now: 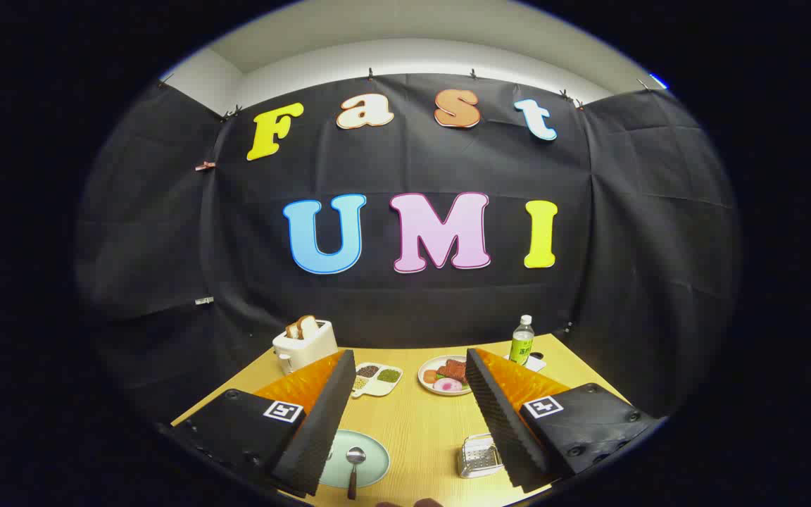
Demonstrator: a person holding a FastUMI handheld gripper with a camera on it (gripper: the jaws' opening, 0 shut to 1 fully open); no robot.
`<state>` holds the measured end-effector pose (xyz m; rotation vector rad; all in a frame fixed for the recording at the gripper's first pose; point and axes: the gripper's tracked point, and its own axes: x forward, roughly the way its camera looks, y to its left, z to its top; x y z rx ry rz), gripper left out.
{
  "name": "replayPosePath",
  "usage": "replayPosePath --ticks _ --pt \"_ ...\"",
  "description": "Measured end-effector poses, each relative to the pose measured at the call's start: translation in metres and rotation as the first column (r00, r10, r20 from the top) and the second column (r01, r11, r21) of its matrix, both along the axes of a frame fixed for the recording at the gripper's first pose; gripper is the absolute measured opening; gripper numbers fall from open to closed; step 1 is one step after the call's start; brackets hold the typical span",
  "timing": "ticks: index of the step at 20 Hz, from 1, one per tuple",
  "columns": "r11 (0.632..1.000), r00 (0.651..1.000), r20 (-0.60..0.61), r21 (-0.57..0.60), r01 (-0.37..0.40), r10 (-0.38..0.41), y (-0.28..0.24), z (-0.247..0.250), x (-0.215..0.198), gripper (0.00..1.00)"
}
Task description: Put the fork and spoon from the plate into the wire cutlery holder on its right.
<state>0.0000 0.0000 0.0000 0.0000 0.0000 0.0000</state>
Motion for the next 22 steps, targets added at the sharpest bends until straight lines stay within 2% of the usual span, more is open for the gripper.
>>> replayPosePath --ticks 6,15,19,22 --pt "1.0 1.0 -0.017 -0.003 -0.002 0.002 0.0 -0.004 0.006 0.97" --pt "0.999 0.995 -0.086 -0.022 -0.045 0.043 0.013 -0.025 0.021 0.97" --pt "0.998 0.982 -0.176 0.012 -0.064 0.066 0.025 -0.051 0.027 0.97" --pt "0.997 0.97 -0.235 -0.004 -0.072 0.069 0.03 -0.072 0.032 0.98"
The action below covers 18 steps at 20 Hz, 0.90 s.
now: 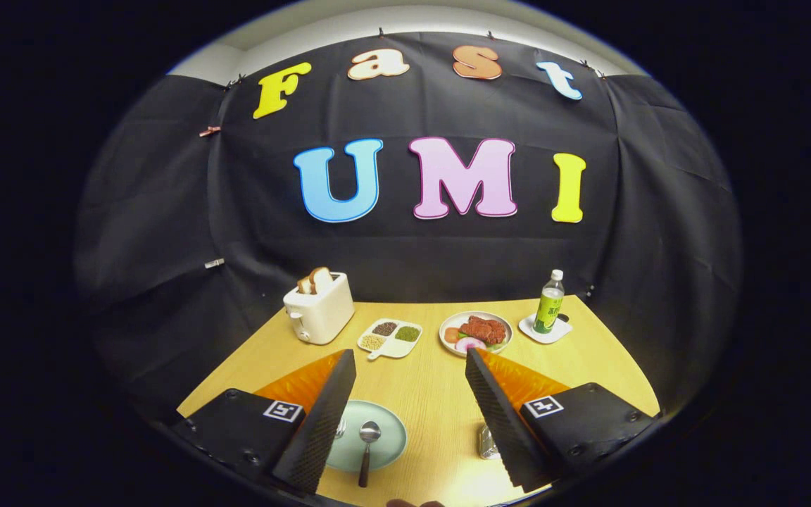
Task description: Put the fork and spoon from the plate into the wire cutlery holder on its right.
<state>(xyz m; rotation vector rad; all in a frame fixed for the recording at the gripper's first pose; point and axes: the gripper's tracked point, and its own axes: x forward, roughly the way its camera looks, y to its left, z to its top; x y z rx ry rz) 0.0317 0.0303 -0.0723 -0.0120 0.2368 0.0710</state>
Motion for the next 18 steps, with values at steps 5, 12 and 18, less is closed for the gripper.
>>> replayPosePath --ticks 5,12,18 --pt "0.997 0.979 -0.19 -0.026 -0.079 0.073 0.028 -0.062 0.002 0.98" --pt "0.97 0.853 -0.507 -0.117 -0.212 0.125 0.061 -0.175 -0.008 0.98" --pt "0.953 0.711 -0.698 -0.151 -0.263 0.086 0.059 -0.251 -0.017 0.91"
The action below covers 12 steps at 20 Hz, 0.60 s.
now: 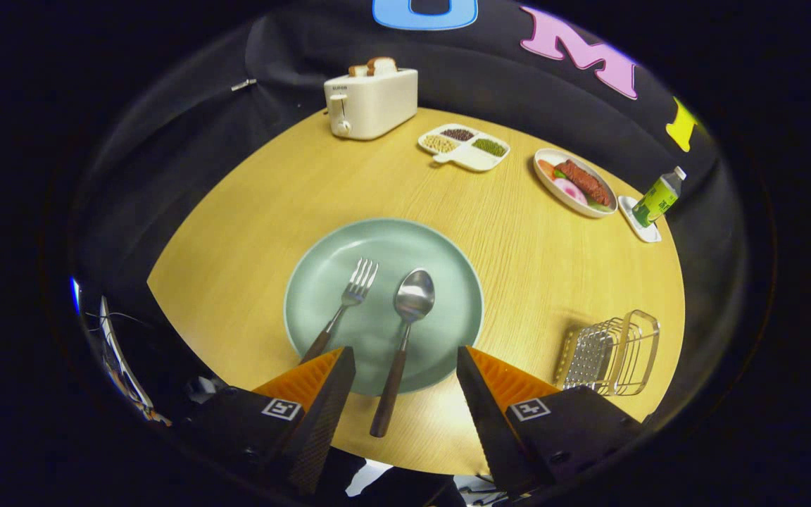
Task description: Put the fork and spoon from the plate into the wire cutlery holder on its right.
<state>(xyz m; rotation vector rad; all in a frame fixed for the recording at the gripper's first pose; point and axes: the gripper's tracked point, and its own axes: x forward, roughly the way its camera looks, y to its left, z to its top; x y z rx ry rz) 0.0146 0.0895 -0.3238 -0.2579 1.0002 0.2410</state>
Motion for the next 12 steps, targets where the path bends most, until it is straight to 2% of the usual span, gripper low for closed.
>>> replayPosePath --ticks 3,6,9,11,12 --pt "1.0 0.998 -0.059 -0.024 0.001 -0.002 0.001 -0.019 0.003 0.86" --pt "1.0 0.994 -0.109 -0.027 0.008 -0.011 0.005 -0.034 0.01 0.74" --pt "0.999 0.986 -0.166 -0.049 0.007 -0.015 0.004 -0.046 0.013 0.71" --pt "0.998 0.972 -0.233 -0.067 0.015 -0.03 0.0 -0.06 0.006 0.41" --pt "0.998 0.973 -0.228 -0.055 0.018 -0.03 0.003 -0.061 0.012 0.26"
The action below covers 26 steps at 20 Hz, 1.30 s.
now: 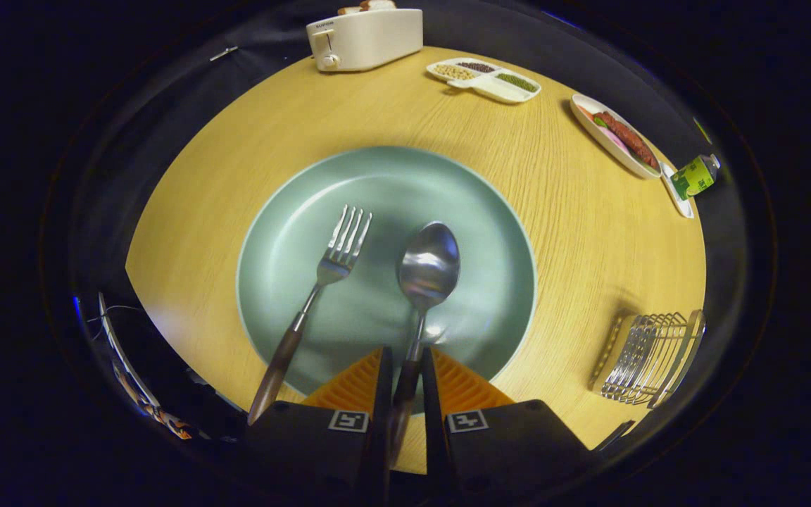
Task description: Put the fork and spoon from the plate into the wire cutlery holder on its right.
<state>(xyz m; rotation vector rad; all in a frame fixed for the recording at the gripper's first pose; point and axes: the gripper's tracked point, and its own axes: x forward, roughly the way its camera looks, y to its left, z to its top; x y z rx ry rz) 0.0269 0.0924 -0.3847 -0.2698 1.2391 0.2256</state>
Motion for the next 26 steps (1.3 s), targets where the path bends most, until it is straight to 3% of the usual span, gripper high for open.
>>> replayPosePath --ticks 1,3,6,11,17,26 --pt "1.0 1.0 -0.014 -0.019 0.011 -0.011 -0.007 0.001 0.001 0.26" --pt "0.999 0.999 -0.04 -0.005 0.033 -0.033 -0.006 0.002 0.001 0.12" --pt "1.0 0.997 -0.079 0.023 0.021 -0.019 -0.008 0.002 0.003 0.06" --pt "0.999 0.996 -0.089 0.045 0.029 -0.025 -0.015 0.015 -0.002 0.06" --pt "0.996 0.994 -0.106 0.085 -0.013 0.022 -0.042 0.063 -0.016 0.05" --pt "0.994 0.982 -0.155 0.009 -0.112 0.112 -0.158 0.152 -0.02 0.05"
